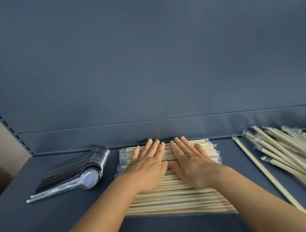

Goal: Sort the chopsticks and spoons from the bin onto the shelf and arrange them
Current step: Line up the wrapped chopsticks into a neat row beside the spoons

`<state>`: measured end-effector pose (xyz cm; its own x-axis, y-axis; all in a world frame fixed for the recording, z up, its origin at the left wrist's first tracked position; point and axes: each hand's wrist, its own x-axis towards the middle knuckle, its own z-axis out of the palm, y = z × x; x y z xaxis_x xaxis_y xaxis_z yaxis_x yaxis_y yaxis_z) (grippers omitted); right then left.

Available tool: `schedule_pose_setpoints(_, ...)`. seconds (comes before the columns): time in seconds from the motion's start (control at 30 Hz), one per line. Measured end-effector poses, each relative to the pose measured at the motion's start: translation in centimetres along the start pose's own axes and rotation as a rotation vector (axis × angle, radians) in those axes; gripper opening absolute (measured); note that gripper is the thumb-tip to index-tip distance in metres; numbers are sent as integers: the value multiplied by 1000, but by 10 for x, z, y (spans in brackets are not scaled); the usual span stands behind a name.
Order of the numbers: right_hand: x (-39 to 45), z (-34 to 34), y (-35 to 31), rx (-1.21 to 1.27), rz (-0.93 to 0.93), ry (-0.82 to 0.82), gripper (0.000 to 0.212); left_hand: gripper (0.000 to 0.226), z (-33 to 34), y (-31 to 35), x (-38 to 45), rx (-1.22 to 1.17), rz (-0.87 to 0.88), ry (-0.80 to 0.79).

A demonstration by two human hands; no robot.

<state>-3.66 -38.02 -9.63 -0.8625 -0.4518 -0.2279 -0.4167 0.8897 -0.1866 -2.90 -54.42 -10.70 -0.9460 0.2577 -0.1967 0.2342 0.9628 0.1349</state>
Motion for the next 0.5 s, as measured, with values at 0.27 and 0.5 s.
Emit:
schedule_pose_setpoints(0.27,-5,6,-6,-11,22,-30,66,58,0,1,-4,-5,23,-36)
schedule_pose_setpoints(0.5,-10,-3,-7,25,27,83,61,58,-12,15,-13,65,2,46)
